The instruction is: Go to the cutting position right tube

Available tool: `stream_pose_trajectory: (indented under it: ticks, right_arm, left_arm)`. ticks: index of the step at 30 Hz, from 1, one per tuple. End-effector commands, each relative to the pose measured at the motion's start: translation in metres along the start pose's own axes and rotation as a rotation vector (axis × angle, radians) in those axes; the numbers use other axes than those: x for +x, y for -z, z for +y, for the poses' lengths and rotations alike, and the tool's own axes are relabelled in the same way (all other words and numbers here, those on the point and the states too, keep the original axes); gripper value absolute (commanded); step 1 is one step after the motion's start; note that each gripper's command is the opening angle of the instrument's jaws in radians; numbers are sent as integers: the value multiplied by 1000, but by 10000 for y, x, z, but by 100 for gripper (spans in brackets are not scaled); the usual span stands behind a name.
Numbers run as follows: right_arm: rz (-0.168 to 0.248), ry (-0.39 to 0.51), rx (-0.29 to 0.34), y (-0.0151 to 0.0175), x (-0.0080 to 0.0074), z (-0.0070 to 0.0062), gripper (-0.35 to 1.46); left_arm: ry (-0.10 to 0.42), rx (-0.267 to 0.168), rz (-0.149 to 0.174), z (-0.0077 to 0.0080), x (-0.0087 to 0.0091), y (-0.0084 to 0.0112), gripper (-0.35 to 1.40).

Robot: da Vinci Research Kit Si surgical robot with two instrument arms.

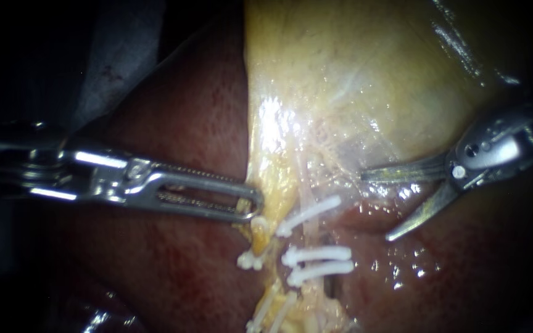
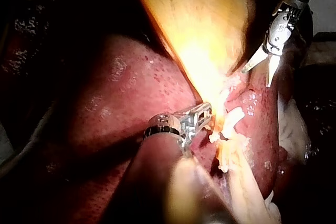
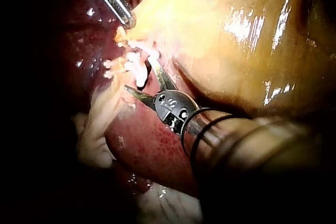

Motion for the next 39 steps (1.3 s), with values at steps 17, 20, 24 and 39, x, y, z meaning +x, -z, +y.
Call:
stream_pose_trajectory:
  ticks: [17,20,24,39]
  right_arm:
    - [-33,-80,68,-10,-12,-16,138]
    - [-65,-125,87,-12,-15,-19,136]
    - [-82,-187,106,-18,-15,-21,135]
    - [-217,-340,203,-58,-17,-35,120]
  left_arm:
    - [7,11,4,-4,-13,26,-35]
    - [10,10,2,-6,-17,36,-35]
    - [16,7,-3,-8,-23,53,-35]
    - [30,0,-13,-27,-32,88,-35]
